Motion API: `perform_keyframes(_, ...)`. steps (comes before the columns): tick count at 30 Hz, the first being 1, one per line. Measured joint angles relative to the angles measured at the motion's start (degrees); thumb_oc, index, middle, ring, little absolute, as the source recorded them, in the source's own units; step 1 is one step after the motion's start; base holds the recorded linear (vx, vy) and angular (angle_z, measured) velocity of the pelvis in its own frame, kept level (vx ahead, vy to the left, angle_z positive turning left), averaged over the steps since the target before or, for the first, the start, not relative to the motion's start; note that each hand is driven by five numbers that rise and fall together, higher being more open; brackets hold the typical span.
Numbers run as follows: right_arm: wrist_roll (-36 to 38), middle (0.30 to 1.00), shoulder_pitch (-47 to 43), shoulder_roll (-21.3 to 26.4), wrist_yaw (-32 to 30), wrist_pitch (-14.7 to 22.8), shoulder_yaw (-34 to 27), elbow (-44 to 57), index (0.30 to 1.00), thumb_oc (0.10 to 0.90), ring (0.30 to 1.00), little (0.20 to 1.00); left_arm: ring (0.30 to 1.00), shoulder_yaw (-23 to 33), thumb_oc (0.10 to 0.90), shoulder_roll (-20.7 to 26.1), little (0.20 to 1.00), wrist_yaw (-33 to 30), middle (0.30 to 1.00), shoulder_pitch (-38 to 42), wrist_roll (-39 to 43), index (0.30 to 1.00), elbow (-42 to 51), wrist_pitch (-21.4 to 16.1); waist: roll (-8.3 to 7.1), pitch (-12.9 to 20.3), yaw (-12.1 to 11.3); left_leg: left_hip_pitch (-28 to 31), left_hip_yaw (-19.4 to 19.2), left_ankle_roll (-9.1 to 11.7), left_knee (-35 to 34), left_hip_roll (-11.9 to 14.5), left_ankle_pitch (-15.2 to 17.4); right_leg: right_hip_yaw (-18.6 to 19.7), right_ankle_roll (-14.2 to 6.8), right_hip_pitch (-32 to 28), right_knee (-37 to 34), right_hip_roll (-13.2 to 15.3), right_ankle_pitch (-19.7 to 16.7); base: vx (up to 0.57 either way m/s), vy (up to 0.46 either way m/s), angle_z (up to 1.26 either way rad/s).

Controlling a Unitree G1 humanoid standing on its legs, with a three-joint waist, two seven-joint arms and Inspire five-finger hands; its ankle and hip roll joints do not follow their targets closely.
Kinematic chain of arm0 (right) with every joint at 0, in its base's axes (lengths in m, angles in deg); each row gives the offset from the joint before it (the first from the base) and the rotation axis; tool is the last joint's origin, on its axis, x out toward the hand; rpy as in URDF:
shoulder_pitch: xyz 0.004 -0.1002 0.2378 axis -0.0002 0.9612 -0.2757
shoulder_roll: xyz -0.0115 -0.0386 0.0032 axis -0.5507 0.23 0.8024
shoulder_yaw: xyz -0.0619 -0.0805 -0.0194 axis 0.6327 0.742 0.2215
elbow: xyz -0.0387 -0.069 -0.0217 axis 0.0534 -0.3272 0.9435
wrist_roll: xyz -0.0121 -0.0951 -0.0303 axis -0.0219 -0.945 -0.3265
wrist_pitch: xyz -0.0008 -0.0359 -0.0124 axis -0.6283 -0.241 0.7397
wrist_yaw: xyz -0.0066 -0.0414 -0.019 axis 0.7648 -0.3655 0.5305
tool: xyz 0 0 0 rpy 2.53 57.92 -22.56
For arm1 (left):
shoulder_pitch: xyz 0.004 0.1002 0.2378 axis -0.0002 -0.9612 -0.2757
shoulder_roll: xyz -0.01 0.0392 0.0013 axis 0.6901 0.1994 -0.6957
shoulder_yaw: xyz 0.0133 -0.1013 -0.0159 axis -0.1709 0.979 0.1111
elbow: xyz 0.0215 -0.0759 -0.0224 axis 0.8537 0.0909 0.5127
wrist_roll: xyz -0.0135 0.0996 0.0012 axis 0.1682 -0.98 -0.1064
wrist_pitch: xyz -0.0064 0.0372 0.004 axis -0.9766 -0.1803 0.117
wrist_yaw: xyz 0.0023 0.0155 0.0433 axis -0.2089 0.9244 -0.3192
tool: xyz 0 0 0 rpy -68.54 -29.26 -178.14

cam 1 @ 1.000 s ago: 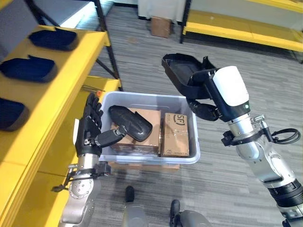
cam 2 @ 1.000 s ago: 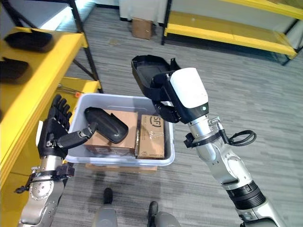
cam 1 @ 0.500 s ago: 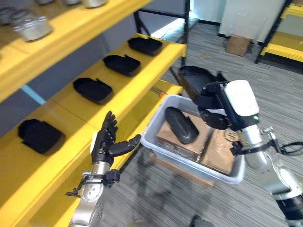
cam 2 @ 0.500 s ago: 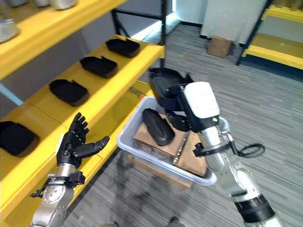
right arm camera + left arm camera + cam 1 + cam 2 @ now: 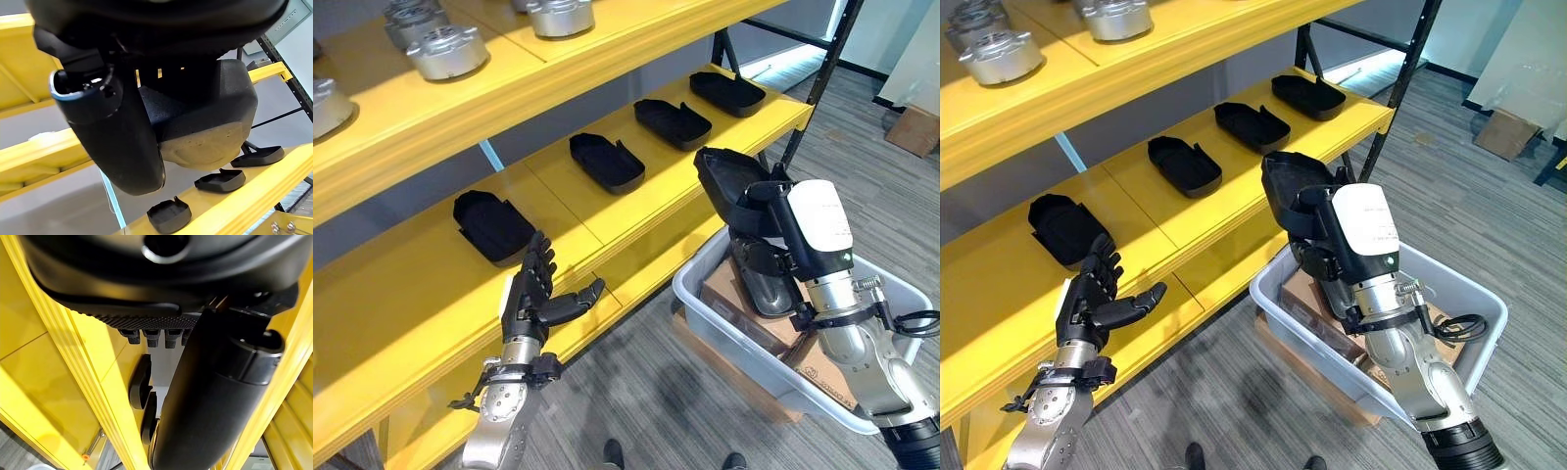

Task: Move parts from the plastic box to the shelf.

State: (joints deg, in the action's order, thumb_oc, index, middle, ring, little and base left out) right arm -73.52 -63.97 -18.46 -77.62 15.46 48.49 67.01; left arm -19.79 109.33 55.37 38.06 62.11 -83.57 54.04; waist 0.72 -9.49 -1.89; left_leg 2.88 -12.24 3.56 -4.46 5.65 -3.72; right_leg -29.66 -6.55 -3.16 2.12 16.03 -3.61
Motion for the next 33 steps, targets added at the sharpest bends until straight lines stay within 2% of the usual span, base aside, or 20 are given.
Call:
perform_keyframes(4, -1.35, 0.3, 0.04, -2.83, 0.73, -0.55, 0.65, 0.0, 0.3, 0.4, 0.3, 0.3, 1.0, 0.2, 0.9, 0.05, 1.0, -0.1, 1.0, -0.03, -0.43, 1.0, -0.04, 0.0, -2.47, 0.07, 0.03, -0.12, -0.31, -0.9, 0.08, -2.68, 0.4, 1.19, -0.89, 0.7, 0.54, 2.62, -1.05, -0.01, 0.248, -0.03)
perform_keyframes(7, -2.25, 0.3, 0.22, -3.59, 0.99, -0.61, 0.83, 0.0, 0.3, 0.4, 0.3, 0.3, 1.0, 0.25, 0.9, 0.09, 1.0, -0.21, 1.0, 0.05, -0.65, 1.0, -0.07, 0.0, -3.07, 0.01, 0.32, -0.85, 0.04, -2.74, 0.4, -4.8, 0.19, 2.54, -0.43, 2.16, 4.09, 5.38, -1.47, -0.08, 0.195, 0.18)
perform_keyframes(8, -2.25, 0.3, 0.36, -3.52, 1.01, -0.7, 0.91, -0.06, 0.3, 0.4, 0.3, 0.3, 1.0, 0.25, 0.9, 0.04, 1.0, -0.32, 1.0, 0.44, -1.08, 1.0, -0.39, -0.03, -2.78, 0.0, 1.25, -1.66, 1.75, -3.5, 0.57, -4.97, 0.89, 6.09, -0.26, 3.63, 7.17, 5.88, -1.57, 0.0, 0.079, 0.47)
perform_keyframes(9, -2.27, 0.3, 0.77, -3.49, 1.12, -0.59, 0.98, -0.04, 0.3, 0.4, 0.3, 0.3, 1.0, 0.27, 0.9, 0.12, 1.0, -0.46, 1.0, 0.88, -1.09, 1.0, -0.69, -0.11, -2.38, -0.15, 2.19, -1.56, 3.16, -4.66, 0.39, -4.73, -0.14, 12.11, -0.27, 6.67, 12.08, 5.44, -1.1, 0.02, 0.115, 0.58)
perform_keyframes(10, -2.27, 0.3, 1.11, -3.59, 1.33, -0.43, 1.25, -0.05, 0.3, 0.4, 0.3, 0.3, 1.0, 0.42, 0.9, 0.37, 1.0, -0.72, 1.0, 1.3, -1.1, 1.0, -1.17, -0.18, -2.2, -0.32, 2.67, -1.66, 4.24, -5.13, 0.0, -3.57, -0.56, 18.41, -1.41, 9.21, 15.99, 2.88, 3.22, 0.05, 0.072, 0.54)
perform_keyframes(11, -2.25, 0.3, 1.28, -3.58, 1.81, -0.2, 1.68, -0.04, 0.3, 0.4, 0.3, 0.3, 1.0, 0.43, 0.9, 0.88, 1.0, -1.38, 1.0, 1.56, -1.08, 1.0, -1.62, -0.14, -2.13, -0.36, 3.43, -1.82, 5.49, -4.89, -0.02, -2.76, -0.93, 23.53, -1.42, 9.9, 17.22, -1.77, 6.38, 0.06, 0.062, 0.51)
perform_keyframes(13, -2.11, 0.3, 2.52, -3.33, 2.04, 0.84, 1.51, 0.03, 0.3, 0.4, 0.3, 0.3, 1.0, 0.22, 0.9, 1.43, 1.0, -1.3, 1.0, 1.99, -1.11, 1.0, -2.03, -0.11, -2.63, -0.19, 3.61, -1.9, 7.16, -4.49, -0.03, -2.29, -1.31, 24.45, 0.26, 9.99, 17.65, -8.13, 9.47, 0.06, 0.022, 0.5)
perform_keyframes(14, -2.07, 0.3, 2.96, -3.33, 2.05, 1.18, 1.44, 0.07, 0.3, 0.4, 0.3, 0.3, 1.0, 0.12, 0.9, 1.88, 1.0, -1.26, 1.0, 2.08, -1.15, 1.0, -1.94, -0.12, -3.33, -0.1, 3.79, -1.94, 7.98, -4.09, 0.02, -2.53, -1.58, 25.05, 0.52, 9.54, 16.05, -9.84, 9.4, 0.06, -0.02, 0.91)
perform_keyframes(15, -2.02, 0.3, 3.9, -2.75, 2.23, 1.96, 0.95, -0.04, 0.3, 0.4, 0.3, 0.3, 1.0, -0.39, 0.9, 1.45, 1.0, -1.26, 1.0, 2.27, -1.82, 1.0, -2.2, -0.05, -3.52, 0.07, 5.41, -3.3, 10.75, -3.96, 0.26, -3.7, -1.66, 27.08, 4.05, 7.38, 11.57, -13.44, 11.59, 0.1, -0.036, 1.02)
perform_keyframes(16, -1.99, 0.3, 4.56, -2.45, 2.26, 2.01, 0.42, -0.04, 0.3, 0.4, 0.3, 0.3, 1.0, -1.4, 0.9, 1.31, 1.0, -1.19, 1.0, 2.22, -2.13, 1.0, -2.0, -0.05, -2.76, 0.26, 5.81, -3.75, 11.5, -3.98, 0.19, -3.48, -1.5, 30.82, 4.29, 6.79, 9.73, -15.6, 11.16, 0.11, -0.031, 0.91)
perform_keyframes(17, -1.99, 0.3, 4.58, -2.08, 2.29, 1.86, 0.36, -0.05, 0.3, 0.4, 0.3, 0.3, 1.0, -2.03, 0.9, 1.14, 1.0, -1.14, 1.0, 2.14, -2.15, 1.0, -1.77, -0.03, -2.19, 0.3, 5.31, -4.13, 11.74, -3.84, 0.1, -3.1, -1.9, 30.99, 5.28, 6.8, 8.83, -15.92, 10.08, 0.08, -0.05, 0.21)
perform_keyframes(18, -1.99, 0.3, 4.78, -2.06, 2.29, 1.89, 0.36, -0.02, 0.3, 0.4, 0.3, 0.3, 1.0, -2.44, 0.9, 0.84, 1.0, -1.15, 1.0, 1.99, -2.17, 1.0, -1.6, -0.04, -1.89, 0.4, 4.64, -4.42, 11.73, -3.35, 0.2, -2.68, -2.19, 30.87, 5.41, 6.45, 7.96, -16.14, 9.08, 0.07, -0.085, 0.0)
perform_keyframes(19, -1.98, 0.3, 5.02, -1.57, 2.29, 2.04, 0.35, 0.1, 0.3, 0.4, 0.3, 0.3, 1.0, -2.48, 0.9, 0.17, 1.0, -1.16, 1.0, 2.12, -2.19, 1.0, -1.45, -0.04, -1.9, 0.4, 4.92, -4.77, 11.94, -3.01, 0.27, -2.62, -2.42, 30.64, 5.44, 6.45, 7.68, -16.47, 9.0, 0.08, -0.101, 0.0)
perform_keyframes(25, -1.51, 0.3, 5.99, -1.02, 2.31, 1.93, -0.37, 0.12, 0.3, 0.4, 0.3, 0.3, 1.0, -3.21, 0.9, -0.74, 1.0, -1.09, 1.0, 2.71, -2.2, 1.0, -1.24, -0.03, -1.92, 0.4, 5.48, -4.38, 11.07, -2.48, -0.01, -3.27, -2.6, 30.81, 4.5, 3.23, 1.67, -15.79, 6.83, 0.05, -0.059, 0.01)
perform_keyframes(30, 0.69, 0.3, 8.89, -1.21, 2.31, 2.6, -3.03, 0.2, 0.3, 0.4, 0.3, 0.3, 1.0, -3.02, 0.9, -0.58, 1.0, -1.0, 1.0, 2.34, -2.72, 1.0, -1.22, -0.03, -1.96, 0.38, 5.09, -2.87, 12.61, -2.67, 0.01, -4.06, -2.46, 29.09, 4.3, -0.16, -0.44, -15.13, 6.91, -0.03, -0.088, 0.23)
perform_keyframes(32, 1.33, 0.3, 9.7, -0.76, 2.31, 3.12, -4.34, 0.28, 0.3, 0.4, 0.3, 0.3, 1.0, -2.95, 0.9, -0.51, 1.0, -1.03, 1.0, 2.16, -2.71, 1.0, -1.23, -0.02, -2.33, 0.14, 4.91, -5.34, 13.18, -2.54, 3.54, -4.59, -2.46, 27.95, 3.89, 0.01, -0.19, -14.96, 7.37, -0.15, -0.072, 0.45)
perform_keyframes(33, 1.36, 0.3, 9.73, -0.2, 2.26, 3.22, -4.87, 0.35, 0.3, 0.4, 0.3, 0.3, 1.0, -2.97, 0.9, -0.5, 1.0, -0.7, 1.0, 2.4, -2.69, 1.0, -1.28, -0.01, -2.41, -0.22, 5.22, -7.46, 13.39, -2.17, 6.42, -4.85, -2.58, 27.45, 4.6, 0.5, 0.72, -15.02, 7.9, -0.16, -0.032, 0.68)
